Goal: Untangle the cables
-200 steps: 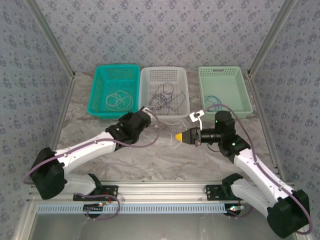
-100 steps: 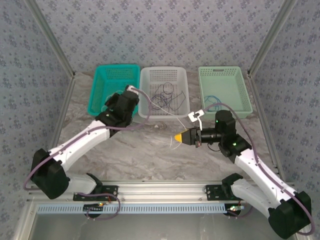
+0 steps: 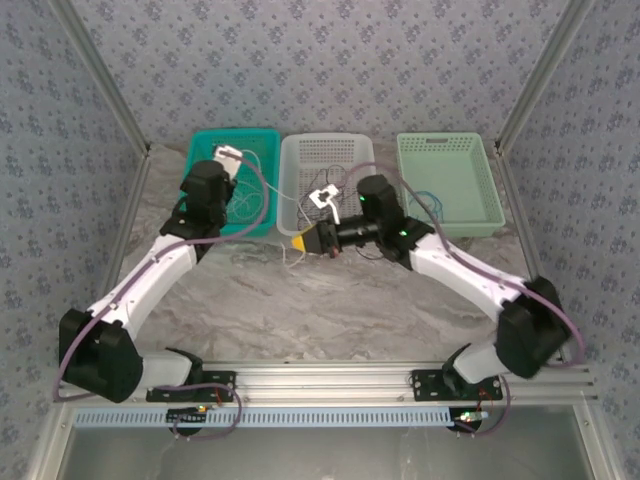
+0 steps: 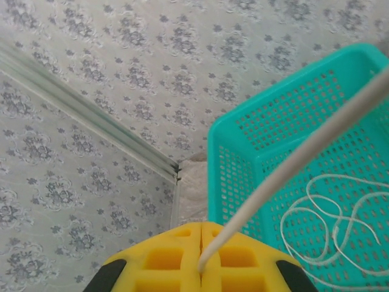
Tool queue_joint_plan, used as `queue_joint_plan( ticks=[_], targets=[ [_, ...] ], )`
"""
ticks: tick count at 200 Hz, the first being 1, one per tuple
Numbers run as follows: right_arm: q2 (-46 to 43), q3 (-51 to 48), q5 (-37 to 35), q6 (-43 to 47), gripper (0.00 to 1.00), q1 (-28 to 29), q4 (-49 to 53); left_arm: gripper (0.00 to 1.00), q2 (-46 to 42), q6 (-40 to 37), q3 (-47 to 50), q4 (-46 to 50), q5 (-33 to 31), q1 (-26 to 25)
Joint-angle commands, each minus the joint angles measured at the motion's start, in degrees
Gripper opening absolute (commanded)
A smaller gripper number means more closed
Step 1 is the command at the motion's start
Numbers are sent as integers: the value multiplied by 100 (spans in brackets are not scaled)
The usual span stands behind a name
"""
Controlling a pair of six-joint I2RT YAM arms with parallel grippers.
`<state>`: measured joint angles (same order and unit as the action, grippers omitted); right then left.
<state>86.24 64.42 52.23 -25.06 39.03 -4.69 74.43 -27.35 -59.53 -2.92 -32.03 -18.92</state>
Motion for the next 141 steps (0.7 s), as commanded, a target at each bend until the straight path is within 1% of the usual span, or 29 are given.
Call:
queue_joint_plan(
  ticks=[1,17,33,56,78,95,113,126,141],
  targets=[
    [697,692,-228,403,0,119,218,0,163,474,-309,-644,1080,518],
    [1310,1267,-458,491,0,173,278,0,372,652,-512,-764,1428,752],
    [1874,1836,-541,473,0,201,354,0,566,733,-714,-807,1824,845],
    [2500,2321,-568,323,0,216,138,0,745,791,-950,-843,1945,903],
    [2863,2673,-830,243,0,203,-1,0,798,915,-1182,-787,2123,1074],
    [3260,3095,-1070,150,0,184,38,0,806,1127,-1421,-630,2330,1239],
    [3758,3657,-1256,-51,0,156,91,0,864,1197,-1555,-569,2582,1293],
    [4137,4097,-1448,-126,0,145,238,0,998,1283,-1565,-541,2707,1319],
    [4519,4486,-1760,-249,0,127,384,0,1169,1522,-1449,-631,3074,1416]
  ],
)
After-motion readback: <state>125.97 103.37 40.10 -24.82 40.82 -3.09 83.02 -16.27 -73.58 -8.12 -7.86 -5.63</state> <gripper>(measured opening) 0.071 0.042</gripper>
